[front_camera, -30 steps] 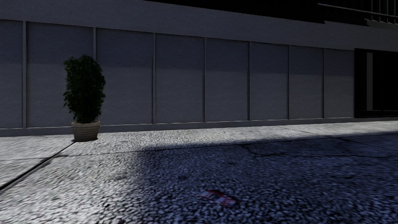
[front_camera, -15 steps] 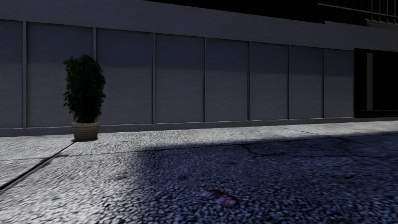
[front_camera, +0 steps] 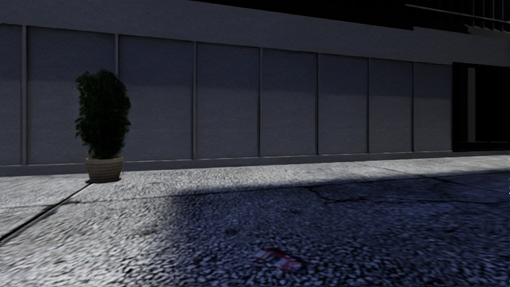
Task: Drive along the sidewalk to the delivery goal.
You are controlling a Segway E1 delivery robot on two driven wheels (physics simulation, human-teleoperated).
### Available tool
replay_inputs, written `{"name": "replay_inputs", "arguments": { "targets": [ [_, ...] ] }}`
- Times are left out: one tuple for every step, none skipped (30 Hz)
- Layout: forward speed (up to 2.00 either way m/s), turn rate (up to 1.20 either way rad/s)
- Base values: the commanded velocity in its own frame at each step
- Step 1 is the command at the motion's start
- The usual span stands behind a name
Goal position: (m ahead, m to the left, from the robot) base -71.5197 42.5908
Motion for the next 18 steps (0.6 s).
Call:
{"name": "replay_inputs", "arguments": {
  "targets": [
    [0.47,-0.24],
    [0.57,-0.24],
    [0.61,-0.30],
    [0.62,-0.35],
    [0.62,-0.35],
    [0.63,-0.37],
    [0.63,-0.38],
    [0.63,-0.42],
    [0.63,-0.45],
    [0.63,-0.47],
    [0.64,-0.48],
    [0.66,-0.49],
    [0.69,-0.49],
    [0.74,-0.49],
    [0.74,-0.49],
    [0.79,-0.49],
    [0.80,-0.51],
    [0.81,-0.53]
  ]
}}
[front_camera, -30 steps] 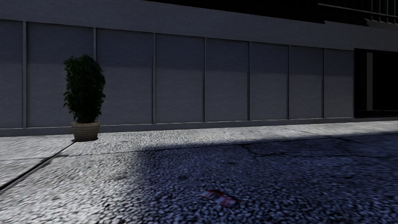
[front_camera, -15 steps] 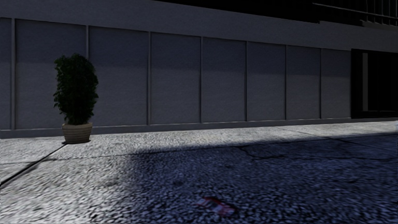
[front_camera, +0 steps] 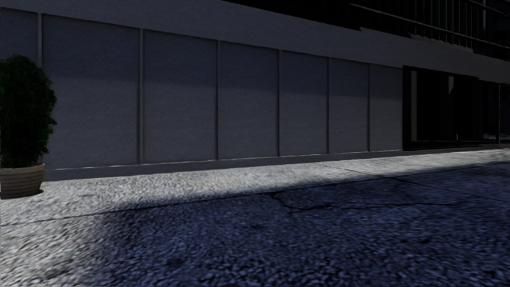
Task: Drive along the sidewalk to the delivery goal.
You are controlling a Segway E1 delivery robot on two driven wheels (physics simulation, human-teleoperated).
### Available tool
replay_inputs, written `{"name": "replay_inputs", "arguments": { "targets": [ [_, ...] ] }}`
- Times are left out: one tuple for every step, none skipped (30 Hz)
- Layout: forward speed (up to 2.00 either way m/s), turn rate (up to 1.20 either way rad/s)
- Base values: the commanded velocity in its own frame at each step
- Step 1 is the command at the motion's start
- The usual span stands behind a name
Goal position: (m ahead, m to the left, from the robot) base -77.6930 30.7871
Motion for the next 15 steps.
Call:
{"name": "replay_inputs", "arguments": {
  "targets": [
    [0.81,-0.55],
    [0.81,-0.56],
    [0.82,-0.56],
    [0.85,-0.56],
    [0.85,-0.56],
    [1.01,-0.63],
    [1.03,-0.64],
    [1.03,-0.64],
    [1.04,-0.65],
    [1.04,-0.66],
    [1.04,-0.66],
    [1.04,-0.66],
    [1.04,-0.66],
    [1.05,-0.66],
    [1.07,-0.66]
  ]
}}
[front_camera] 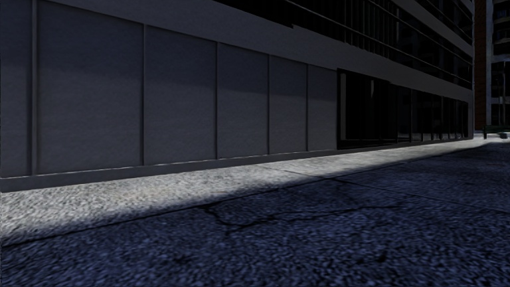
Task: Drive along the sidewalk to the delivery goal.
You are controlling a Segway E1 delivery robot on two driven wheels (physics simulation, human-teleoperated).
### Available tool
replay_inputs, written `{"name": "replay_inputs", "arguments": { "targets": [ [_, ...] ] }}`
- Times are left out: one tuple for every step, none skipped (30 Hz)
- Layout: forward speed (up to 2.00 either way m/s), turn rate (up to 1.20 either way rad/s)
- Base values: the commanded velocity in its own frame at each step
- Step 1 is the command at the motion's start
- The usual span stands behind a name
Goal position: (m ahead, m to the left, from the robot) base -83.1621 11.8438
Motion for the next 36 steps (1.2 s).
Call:
{"name": "replay_inputs", "arguments": {
  "targets": [
    [1.10,-0.66],
    [1.10,-0.66],
    [1.13,-0.66],
    [1.14,-0.66],
    [1.14,-0.66],
    [1.14,-0.66],
    [1.14,-0.66],
    [1.14,-0.66],
    [1.14,-0.67],
    [1.14,-0.67],
    [1.14,-0.68],
    [1.14,-0.68],
    [1.14,-0.68],
    [1.14,-0.69],
    [1.14,-0.71],
    [1.14,-0.73],
    [1.14,-0.75],
    [1.14,-0.77],
    [1.15,-0.78],
    [1.15,-0.78],
    [1.15,-0.78],
    [1.15,-0.78],
    [1.15,-0.78],
    [1.15,-0.78],
    [1.15,-0.78],
    [1.15,-0.79],
    [1.15,-0.79],
    [1.15,-0.79],
    [1.15,-0.79],
    [1.15,-0.79],
    [1.15,-0.79],
    [1.15,-0.79],
    [1.15,-0.79],
    [1.15,-0.79],
    [1.15,-0.79],
    [1.15,-0.80]
  ]
}}
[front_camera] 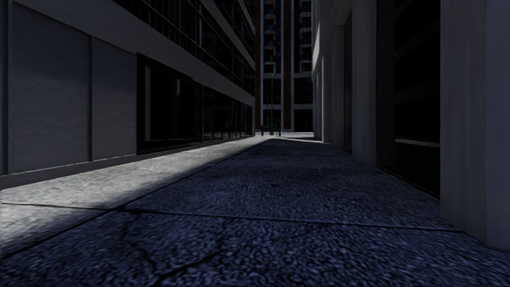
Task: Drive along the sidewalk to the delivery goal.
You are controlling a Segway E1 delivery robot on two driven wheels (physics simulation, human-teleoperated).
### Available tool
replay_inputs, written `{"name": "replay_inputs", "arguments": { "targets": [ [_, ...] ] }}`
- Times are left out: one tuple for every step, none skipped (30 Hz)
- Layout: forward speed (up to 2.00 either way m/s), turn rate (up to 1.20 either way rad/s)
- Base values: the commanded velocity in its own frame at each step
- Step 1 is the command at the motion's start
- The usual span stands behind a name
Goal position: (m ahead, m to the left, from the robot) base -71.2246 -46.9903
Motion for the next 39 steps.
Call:
{"name": "replay_inputs", "arguments": {
  "targets": [
    [1.15,-0.81],
    [1.15,-0.83],
    [1.15,-0.85],
    [1.15,-0.85],
    [1.15,-0.85],
    [1.15,-0.86],
    [1.15,-0.86],
    [1.14,-0.87],
    [1.12,-0.89],
    [1.11,-0.91],
    [1.10,-0.91],
    [1.10,-0.91],
    [1.10,-0.91],
    [1.10,-0.91],
    [1.10,-0.91],
    [1.10,-0.92],
    [1.10,-0.95],
    [1.10,-0.98],
    [1.10,-1.00],
    [1.10,-1.01],
    [1.10,-1.02],
    [1.10,-1.02],
    [1.10,-1.02],
    [1.10,-1.02],
    [1.10,-1.02],
    [1.10,-1.02],
    [1.10,-1.02],
    [1.10,-1.02],
    [1.10,-1.02],
    [1.10,-1.02],
    [1.10,-1.02],
    [1.10,-1.02],
    [1.10,-1.02],
    [1.10,-1.02],
    [1.10,-1.02],
    [1.10,-1.02],
    [1.10,-1.02],
    [1.10,-1.02],
    [1.10,-1.02]
  ]
}}
